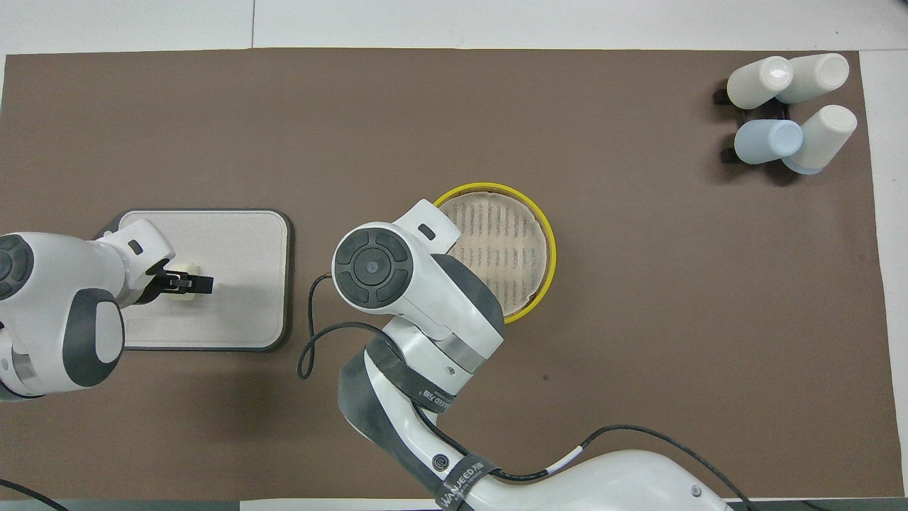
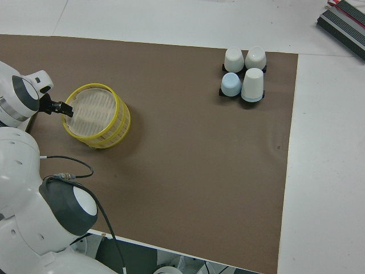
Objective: Place bun in steamer
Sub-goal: 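Lift the lid aside with the right gripper while the left gripper lifts the bun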
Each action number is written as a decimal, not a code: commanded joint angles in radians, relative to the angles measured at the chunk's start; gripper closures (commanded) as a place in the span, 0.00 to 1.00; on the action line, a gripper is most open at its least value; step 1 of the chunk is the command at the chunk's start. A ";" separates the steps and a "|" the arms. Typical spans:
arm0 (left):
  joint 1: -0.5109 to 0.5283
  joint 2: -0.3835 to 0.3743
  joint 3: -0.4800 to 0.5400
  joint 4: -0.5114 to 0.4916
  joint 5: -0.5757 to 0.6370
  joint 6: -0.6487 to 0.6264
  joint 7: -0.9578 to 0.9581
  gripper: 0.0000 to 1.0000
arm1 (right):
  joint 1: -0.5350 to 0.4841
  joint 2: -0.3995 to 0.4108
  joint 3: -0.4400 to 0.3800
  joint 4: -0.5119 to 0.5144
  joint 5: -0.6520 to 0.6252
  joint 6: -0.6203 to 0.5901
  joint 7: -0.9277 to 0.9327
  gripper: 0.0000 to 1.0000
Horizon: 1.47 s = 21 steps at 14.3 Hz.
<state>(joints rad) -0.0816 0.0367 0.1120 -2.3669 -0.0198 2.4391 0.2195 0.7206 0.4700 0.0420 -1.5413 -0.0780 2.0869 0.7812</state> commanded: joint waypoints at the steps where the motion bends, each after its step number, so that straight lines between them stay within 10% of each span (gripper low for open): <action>1: 0.017 -0.005 -0.008 -0.026 0.012 0.040 0.012 0.66 | 0.000 -0.033 -0.001 -0.046 -0.014 0.016 -0.019 0.29; 5: 0.019 -0.003 -0.008 -0.017 0.012 0.029 0.011 0.74 | -0.001 -0.040 -0.001 -0.062 -0.014 0.022 -0.033 0.53; 9: 0.005 0.003 -0.009 0.143 -0.002 -0.163 -0.058 0.74 | -0.013 -0.044 -0.001 -0.071 -0.014 0.015 -0.077 1.00; 16: -0.154 0.118 -0.018 0.745 -0.028 -0.728 -0.481 0.74 | -0.046 -0.034 -0.007 0.037 -0.017 -0.092 -0.103 1.00; 21: -0.233 0.140 -0.056 0.830 -0.069 -0.764 -0.665 0.74 | -0.246 -0.109 -0.002 0.185 0.006 -0.378 -0.331 1.00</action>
<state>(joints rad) -0.2968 0.1454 0.0690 -1.5774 -0.0643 1.6845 -0.3687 0.5644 0.4172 0.0229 -1.3733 -0.0842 1.7967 0.5606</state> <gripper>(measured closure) 0.736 0.912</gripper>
